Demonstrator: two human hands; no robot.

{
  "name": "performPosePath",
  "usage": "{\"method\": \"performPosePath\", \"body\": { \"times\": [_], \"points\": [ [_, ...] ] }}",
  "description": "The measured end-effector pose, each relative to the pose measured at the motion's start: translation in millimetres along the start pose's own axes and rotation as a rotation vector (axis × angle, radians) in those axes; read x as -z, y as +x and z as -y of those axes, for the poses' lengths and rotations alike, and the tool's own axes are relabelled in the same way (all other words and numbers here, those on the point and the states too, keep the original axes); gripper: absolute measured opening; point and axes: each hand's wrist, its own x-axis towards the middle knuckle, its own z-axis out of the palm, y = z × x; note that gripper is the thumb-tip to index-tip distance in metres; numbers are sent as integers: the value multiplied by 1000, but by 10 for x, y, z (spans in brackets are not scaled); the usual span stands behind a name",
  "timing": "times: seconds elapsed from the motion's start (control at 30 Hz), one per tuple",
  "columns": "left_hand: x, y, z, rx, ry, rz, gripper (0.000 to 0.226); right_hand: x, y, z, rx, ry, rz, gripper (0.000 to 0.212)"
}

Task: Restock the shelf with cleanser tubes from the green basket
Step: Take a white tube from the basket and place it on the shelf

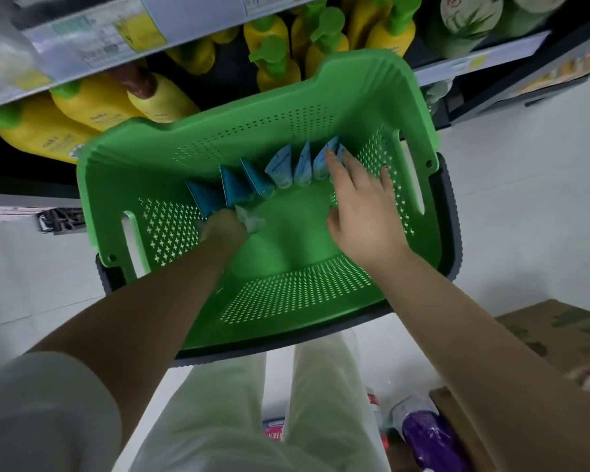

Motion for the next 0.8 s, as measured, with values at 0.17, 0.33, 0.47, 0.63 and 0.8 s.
{"method": "performPosePath", "body": {
  "times": [0.17,0.33,0.47,0.63,0.8],
  "points": [
    [280,-430,45,-106,-268,16,37,162,-20,38,5,8,0,76],
    [817,-1205,139,-344,-480,81,21,384,-103,111,-6,36,12,79],
    [1293,-1785,266,-548,-609,-19,32,638,-166,249,69,42,160,96],
    [1934,-2457,306,-791,-742,-128,32,1127,-190,558,103,158,215,98],
    [2493,-3018,383,-1000,-851,-141,29,1618,-247,875,124,345,23,72]
  ]
}}
